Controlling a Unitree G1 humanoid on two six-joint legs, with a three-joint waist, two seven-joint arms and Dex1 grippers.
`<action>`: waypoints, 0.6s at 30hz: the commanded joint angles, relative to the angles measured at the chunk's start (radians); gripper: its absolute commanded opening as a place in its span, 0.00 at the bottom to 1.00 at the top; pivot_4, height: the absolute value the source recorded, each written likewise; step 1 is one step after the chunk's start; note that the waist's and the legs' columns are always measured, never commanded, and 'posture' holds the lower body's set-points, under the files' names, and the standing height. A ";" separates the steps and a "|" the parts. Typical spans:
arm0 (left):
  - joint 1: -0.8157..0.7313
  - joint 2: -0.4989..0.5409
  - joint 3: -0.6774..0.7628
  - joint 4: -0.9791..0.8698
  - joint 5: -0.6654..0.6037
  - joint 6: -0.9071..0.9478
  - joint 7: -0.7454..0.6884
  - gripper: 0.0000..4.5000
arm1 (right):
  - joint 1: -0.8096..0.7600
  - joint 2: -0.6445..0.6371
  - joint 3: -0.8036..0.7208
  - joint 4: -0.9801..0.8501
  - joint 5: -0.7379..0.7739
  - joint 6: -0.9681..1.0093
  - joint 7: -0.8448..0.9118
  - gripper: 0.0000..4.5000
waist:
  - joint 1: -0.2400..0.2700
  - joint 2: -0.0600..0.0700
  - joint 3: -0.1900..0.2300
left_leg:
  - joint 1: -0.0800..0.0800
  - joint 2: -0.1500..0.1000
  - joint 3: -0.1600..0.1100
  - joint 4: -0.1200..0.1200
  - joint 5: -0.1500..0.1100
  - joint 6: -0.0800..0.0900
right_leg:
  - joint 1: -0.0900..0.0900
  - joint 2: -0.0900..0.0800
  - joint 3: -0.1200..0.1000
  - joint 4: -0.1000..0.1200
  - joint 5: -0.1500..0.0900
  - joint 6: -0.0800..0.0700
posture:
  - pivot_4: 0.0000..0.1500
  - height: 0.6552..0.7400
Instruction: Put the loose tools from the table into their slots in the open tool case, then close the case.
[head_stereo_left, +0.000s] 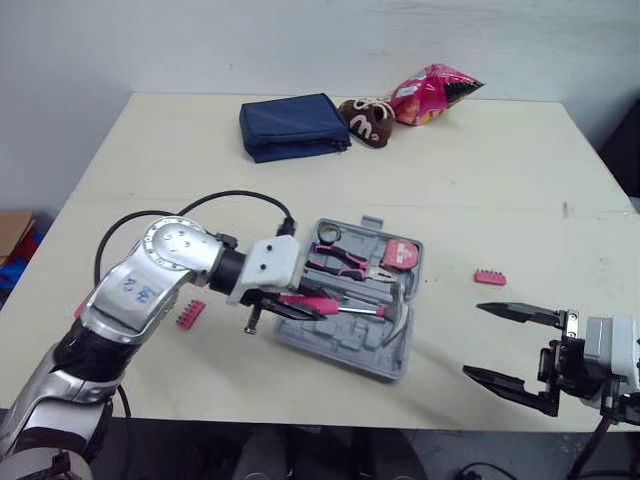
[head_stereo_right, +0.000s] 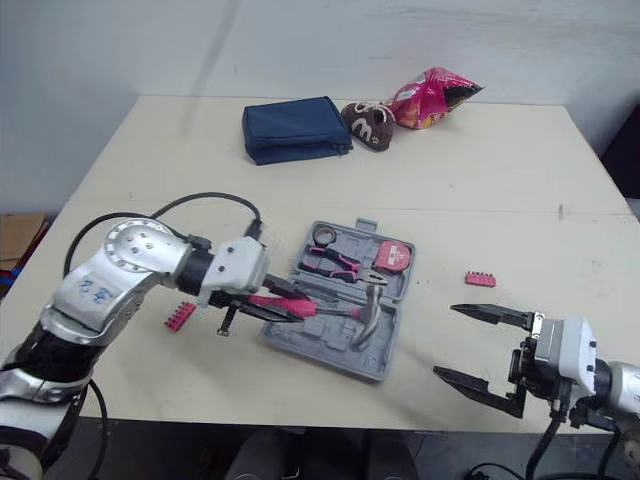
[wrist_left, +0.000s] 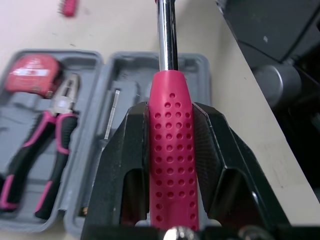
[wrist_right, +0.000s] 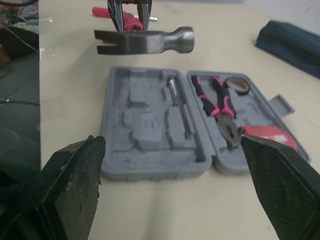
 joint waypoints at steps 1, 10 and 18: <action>-0.072 -0.038 -0.091 0.021 0.087 0.032 -0.009 0.13 | 0.035 0.005 -0.042 -0.052 0.011 0.007 -0.005 1.00 | 0.002 0.000 0.000 | 0.000 -0.001 -0.001 0.000 0.000 0.001 | 0.000 -0.001 0.002 0.000 0.000 0.000 | 1.00 1.00; -0.120 -0.124 -0.195 0.093 0.259 0.025 0.032 0.13 | 0.116 0.073 -0.047 -0.070 -0.023 -0.057 -0.002 1.00 | 0.002 -0.001 0.001 | -0.002 0.000 -0.002 0.000 0.001 0.000 | 0.000 0.000 0.005 0.000 -0.001 -0.001 | 1.00 1.00; -0.167 -0.209 -0.237 0.207 0.364 -0.047 0.039 0.13 | 0.118 0.093 -0.038 -0.066 -0.038 -0.092 -0.005 1.00 | 0.001 -0.001 0.001 | -0.002 -0.001 -0.002 0.002 0.000 0.002 | 0.000 -0.004 0.006 0.002 0.000 0.000 | 1.00 1.00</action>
